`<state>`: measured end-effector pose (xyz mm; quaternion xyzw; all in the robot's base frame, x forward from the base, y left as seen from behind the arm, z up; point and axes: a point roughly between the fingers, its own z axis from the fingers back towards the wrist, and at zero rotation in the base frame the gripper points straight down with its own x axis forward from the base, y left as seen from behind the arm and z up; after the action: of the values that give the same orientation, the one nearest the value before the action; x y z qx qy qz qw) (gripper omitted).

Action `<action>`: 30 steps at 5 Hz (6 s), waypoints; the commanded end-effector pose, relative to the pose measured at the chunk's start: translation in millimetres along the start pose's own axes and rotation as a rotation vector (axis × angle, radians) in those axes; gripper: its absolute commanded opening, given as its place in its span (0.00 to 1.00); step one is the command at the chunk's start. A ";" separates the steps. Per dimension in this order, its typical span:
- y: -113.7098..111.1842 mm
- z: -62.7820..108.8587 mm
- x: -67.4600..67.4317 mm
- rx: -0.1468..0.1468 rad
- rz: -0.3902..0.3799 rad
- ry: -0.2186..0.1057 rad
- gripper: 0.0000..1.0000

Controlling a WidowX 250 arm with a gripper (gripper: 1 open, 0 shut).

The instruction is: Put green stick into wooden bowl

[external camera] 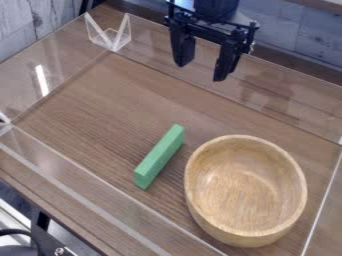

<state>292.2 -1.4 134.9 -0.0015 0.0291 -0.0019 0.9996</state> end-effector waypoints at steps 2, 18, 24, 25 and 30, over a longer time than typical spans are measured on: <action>11.8 -26.8 -34.0 0.008 -0.035 0.038 1.00; 37.8 -110.2 -35.3 0.043 -0.058 -0.193 1.00; 40.7 -97.8 -34.9 0.027 0.025 -0.182 0.00; 39.8 -88.7 -34.1 0.019 0.049 -0.180 0.00; -75.1 -66.4 -10.9 -0.055 0.045 -0.202 0.00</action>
<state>271.3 -61.7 58.5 -0.0175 -0.0494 0.0219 0.9984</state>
